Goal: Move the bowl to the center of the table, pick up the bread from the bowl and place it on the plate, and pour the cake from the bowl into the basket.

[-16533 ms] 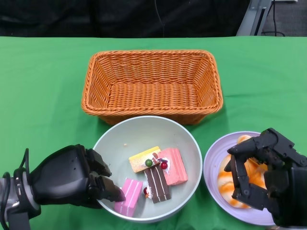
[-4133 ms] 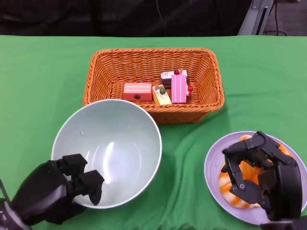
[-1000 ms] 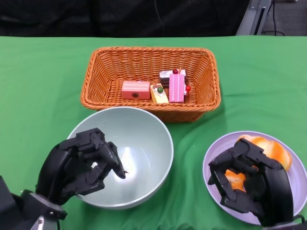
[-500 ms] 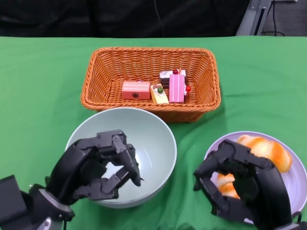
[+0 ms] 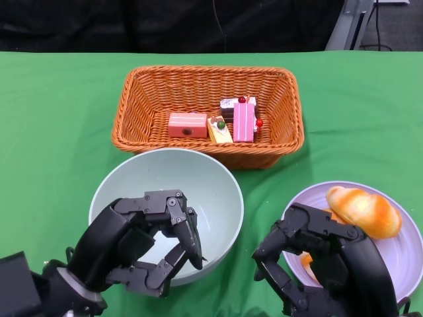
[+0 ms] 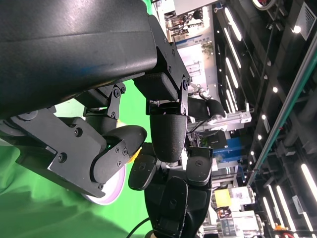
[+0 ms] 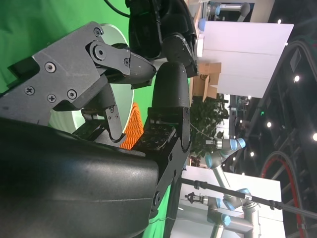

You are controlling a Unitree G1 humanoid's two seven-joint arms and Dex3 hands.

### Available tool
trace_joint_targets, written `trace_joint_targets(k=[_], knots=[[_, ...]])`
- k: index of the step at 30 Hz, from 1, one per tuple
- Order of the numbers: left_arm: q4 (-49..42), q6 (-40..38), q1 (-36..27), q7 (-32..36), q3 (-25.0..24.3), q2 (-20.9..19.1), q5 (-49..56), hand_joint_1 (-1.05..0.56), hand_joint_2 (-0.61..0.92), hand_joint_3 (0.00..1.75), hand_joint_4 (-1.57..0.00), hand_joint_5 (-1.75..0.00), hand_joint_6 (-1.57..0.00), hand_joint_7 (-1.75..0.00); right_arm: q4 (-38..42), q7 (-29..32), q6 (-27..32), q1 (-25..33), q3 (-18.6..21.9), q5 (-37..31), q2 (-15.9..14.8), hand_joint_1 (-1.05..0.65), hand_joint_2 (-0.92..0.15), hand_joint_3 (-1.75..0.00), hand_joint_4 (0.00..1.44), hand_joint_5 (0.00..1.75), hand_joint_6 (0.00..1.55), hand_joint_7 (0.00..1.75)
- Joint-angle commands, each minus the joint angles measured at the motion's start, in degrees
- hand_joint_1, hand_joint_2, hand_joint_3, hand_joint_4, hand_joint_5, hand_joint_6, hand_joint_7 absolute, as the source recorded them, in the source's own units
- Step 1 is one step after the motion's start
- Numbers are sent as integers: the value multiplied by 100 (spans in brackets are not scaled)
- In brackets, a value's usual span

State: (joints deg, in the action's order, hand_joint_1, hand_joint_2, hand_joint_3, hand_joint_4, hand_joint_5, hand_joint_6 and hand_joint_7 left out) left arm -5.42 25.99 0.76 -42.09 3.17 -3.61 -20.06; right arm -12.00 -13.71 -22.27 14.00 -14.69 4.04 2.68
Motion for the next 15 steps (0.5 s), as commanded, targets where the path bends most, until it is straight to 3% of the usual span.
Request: trace_joint_targets(k=[1, 15], knots=[[76, -37, -72, 66, -7, -118, 42, -9, 46, 127, -75, -159, -77, -137, -84, 24, 80, 33, 22, 74, -68, -22, -50, -93, 82, 145, 80, 110], [16, 48, -90, 55, -3, -148, 73, -9, 47, 125, -74, -158, -74, -140, -60, -16, 72, 28, 40, 113, -96, -19, -48, -97, 82, 144, 80, 110]])
